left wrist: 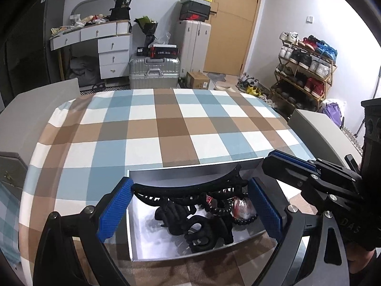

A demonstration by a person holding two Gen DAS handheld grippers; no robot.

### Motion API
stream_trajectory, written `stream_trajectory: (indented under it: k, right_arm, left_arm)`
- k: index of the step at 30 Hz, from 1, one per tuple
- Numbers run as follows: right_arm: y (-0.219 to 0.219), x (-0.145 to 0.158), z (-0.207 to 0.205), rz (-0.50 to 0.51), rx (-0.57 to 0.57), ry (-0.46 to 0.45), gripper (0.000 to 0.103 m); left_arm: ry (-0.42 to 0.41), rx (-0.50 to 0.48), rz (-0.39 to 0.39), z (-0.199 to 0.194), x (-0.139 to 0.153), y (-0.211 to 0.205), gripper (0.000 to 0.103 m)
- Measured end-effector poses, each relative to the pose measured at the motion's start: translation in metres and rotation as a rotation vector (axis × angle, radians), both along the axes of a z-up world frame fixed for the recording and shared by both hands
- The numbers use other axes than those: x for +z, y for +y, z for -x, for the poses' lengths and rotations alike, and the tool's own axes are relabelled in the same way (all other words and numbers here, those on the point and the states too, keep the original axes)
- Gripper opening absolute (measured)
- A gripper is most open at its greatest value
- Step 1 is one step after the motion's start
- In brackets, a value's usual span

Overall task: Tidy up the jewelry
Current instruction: 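Carry the charm and hair clip over the grey box and lower them in, then open both tools and withdraw them from the grey box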

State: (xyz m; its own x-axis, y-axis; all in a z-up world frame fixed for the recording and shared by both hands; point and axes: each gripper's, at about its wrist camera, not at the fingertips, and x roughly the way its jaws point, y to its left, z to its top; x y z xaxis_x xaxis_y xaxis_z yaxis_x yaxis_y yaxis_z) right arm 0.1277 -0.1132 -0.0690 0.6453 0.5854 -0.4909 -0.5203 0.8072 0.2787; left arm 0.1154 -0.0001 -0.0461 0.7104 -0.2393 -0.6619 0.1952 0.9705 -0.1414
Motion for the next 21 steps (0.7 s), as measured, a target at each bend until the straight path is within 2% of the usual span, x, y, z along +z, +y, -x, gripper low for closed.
stream_trajectory:
  k: [9, 11, 13, 21]
  right_arm:
    - [-0.005, -0.01, -0.008, -0.008, -0.02, 0.03, 0.016]
    - [-0.008, -0.011, -0.009, -0.014, -0.027, 0.037, 0.021]
    - [-0.012, -0.012, -0.008, -0.028, -0.037, 0.047, 0.032]
    - [-0.026, -0.009, 0.004, -0.068, -0.064, 0.065, 0.038]
  left_arm:
    - [0.101, -0.028, 0.018, -0.011, -0.012, -0.004, 0.094]
    - [0.126, -0.028, 0.018, -0.011, -0.014, -0.003, 0.094]
    - [0.129, -0.034, 0.025, -0.009, -0.014, -0.002, 0.094]
    - [0.115, -0.02, 0.011, 0.007, -0.006, 0.003, 0.095]
